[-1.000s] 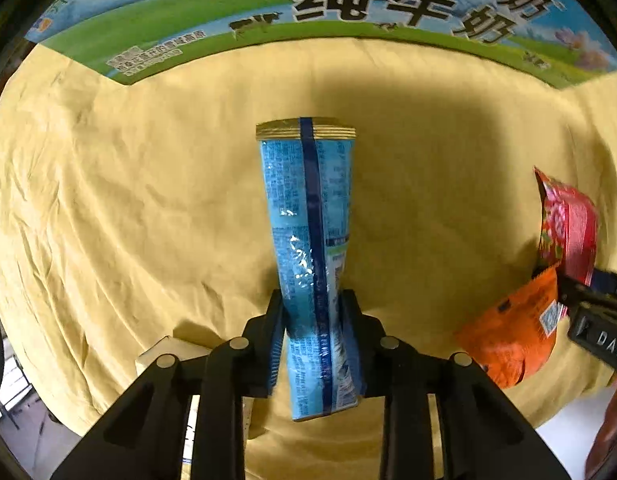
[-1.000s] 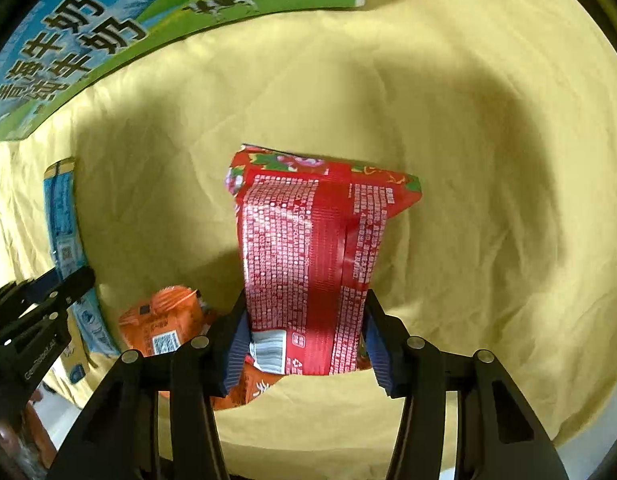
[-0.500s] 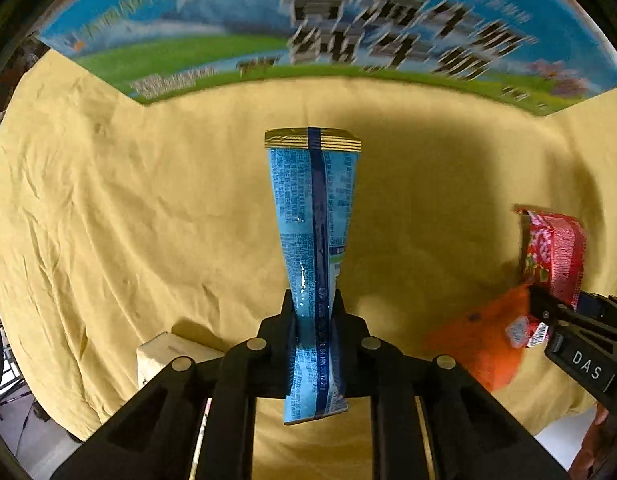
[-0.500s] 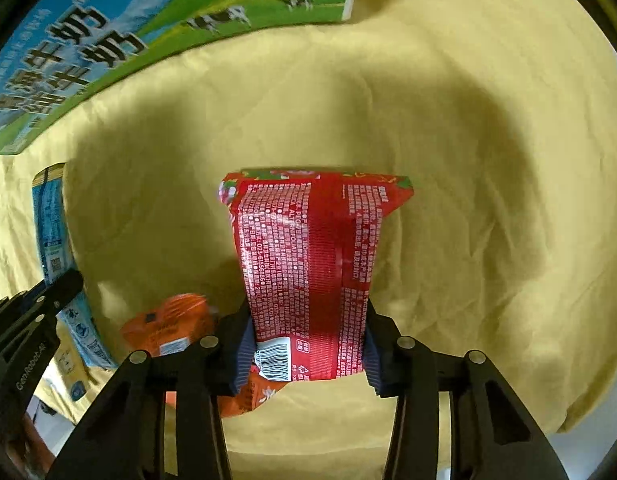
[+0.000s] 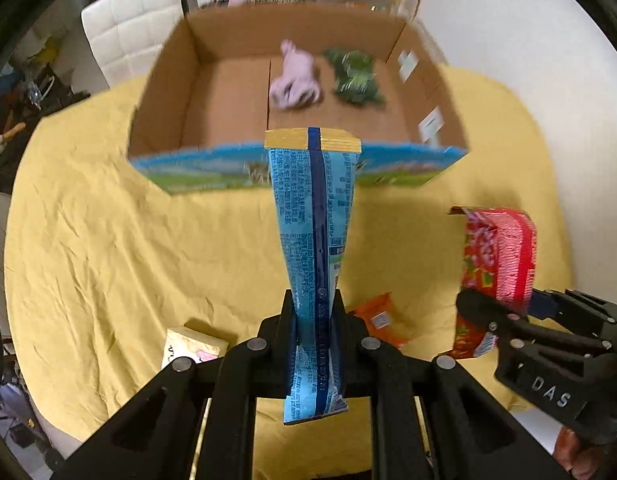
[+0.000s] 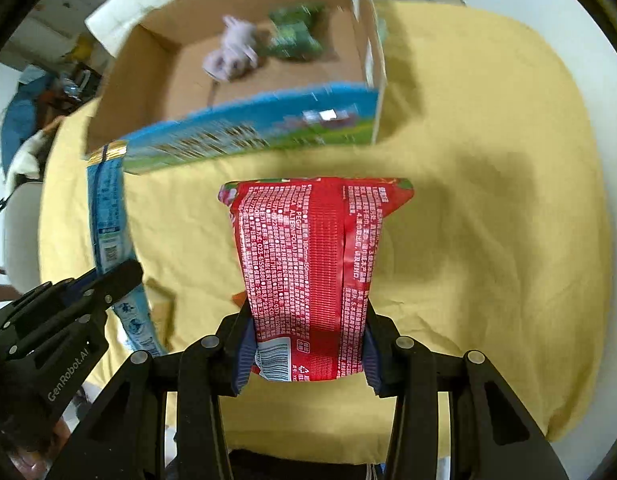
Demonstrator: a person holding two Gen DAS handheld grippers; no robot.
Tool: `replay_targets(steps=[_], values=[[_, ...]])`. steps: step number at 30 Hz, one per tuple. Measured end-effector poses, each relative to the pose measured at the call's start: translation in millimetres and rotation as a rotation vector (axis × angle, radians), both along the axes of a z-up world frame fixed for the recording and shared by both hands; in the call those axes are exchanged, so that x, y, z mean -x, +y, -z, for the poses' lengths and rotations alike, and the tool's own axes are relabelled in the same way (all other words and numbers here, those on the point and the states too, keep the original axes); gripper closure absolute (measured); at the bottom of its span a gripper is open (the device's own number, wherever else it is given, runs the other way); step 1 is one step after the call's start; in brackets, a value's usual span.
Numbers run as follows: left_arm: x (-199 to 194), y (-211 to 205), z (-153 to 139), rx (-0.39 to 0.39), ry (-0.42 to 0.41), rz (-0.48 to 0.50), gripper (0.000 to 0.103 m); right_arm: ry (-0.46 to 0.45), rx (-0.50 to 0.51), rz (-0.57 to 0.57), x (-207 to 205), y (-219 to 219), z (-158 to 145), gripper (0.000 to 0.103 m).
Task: Organize soft objects
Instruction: 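Lower the blue stick and red bag into the box and release both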
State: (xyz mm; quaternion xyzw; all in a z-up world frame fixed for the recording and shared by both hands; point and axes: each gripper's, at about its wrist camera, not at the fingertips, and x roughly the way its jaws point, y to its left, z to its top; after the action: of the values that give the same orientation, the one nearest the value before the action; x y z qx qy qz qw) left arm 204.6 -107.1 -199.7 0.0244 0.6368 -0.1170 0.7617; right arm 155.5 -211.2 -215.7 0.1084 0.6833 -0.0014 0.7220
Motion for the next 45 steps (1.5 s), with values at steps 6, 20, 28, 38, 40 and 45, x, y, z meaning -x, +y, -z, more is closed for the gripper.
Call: replay_targets(steps=[6, 20, 28, 38, 40, 45], values=[[3, 4, -49, 0.025, -0.076, -0.027, 0.091, -0.091, 0.005, -0.033, 2, -2, -63, 0.057], [-29, 8, -80, 0.096, -0.111, -0.063, 0.091, -0.179, -0.047, -0.042, -13, -11, -113, 0.057], [-112, 16, -67, 0.101, -0.077, -0.072, 0.091, -0.203, -0.080, -0.033, -72, -12, -118, 0.057], [-227, 31, 31, 0.041, 0.101, -0.111, 0.091, -0.075, -0.036, 0.021, -179, -11, -25, 0.057], [-246, 32, 56, 0.036, 0.147, -0.106, 0.091, -0.029, -0.014, 0.037, -194, -12, 1, 0.057], [-275, 25, 100, 0.016, 0.217, -0.076, 0.091, 0.042, 0.022, 0.031, -208, -9, 46, 0.057]])
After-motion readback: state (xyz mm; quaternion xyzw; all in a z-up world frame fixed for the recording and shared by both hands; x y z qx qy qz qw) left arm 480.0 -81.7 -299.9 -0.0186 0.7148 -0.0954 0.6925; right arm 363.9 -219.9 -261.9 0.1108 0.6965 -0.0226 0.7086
